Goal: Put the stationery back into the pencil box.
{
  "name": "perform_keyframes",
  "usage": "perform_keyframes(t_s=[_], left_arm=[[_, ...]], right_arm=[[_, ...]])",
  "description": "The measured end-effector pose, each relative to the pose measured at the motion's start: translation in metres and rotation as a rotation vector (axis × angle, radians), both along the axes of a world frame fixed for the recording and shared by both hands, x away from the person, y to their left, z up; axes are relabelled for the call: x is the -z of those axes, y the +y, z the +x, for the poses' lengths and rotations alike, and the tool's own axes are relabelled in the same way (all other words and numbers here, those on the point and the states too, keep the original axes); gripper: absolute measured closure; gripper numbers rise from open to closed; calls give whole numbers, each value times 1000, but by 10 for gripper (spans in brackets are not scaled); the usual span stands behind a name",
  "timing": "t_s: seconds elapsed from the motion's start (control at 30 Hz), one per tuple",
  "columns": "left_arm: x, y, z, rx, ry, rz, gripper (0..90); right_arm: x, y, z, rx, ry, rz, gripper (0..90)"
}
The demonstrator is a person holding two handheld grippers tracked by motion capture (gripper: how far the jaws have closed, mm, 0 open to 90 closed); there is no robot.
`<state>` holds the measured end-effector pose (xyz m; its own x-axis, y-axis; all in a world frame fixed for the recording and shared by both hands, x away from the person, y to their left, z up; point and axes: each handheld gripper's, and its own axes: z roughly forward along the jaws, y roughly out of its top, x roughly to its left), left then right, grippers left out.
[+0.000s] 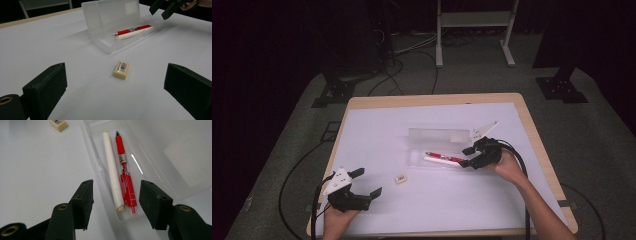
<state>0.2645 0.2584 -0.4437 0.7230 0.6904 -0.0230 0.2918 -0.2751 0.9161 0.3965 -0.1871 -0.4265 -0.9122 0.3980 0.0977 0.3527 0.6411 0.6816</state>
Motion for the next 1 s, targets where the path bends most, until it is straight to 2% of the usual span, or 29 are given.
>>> perform_keyframes(t_s=[0.43, 0.5, 0.93, 1.0], left_arm=[[2, -22, 10, 49, 13, 49, 59], [3, -26, 13, 59, 28, 61, 59], [5, -44, 28, 98, 48, 103, 74], [6, -46, 30, 110, 49, 108, 106]], right_arm=[[-6, -35, -25, 55, -57, 37, 419], [-5, -40, -28, 57, -55, 37, 418], [0, -61, -44, 81, -51, 44, 407], [2, -65, -48, 89, -51, 45, 401]])
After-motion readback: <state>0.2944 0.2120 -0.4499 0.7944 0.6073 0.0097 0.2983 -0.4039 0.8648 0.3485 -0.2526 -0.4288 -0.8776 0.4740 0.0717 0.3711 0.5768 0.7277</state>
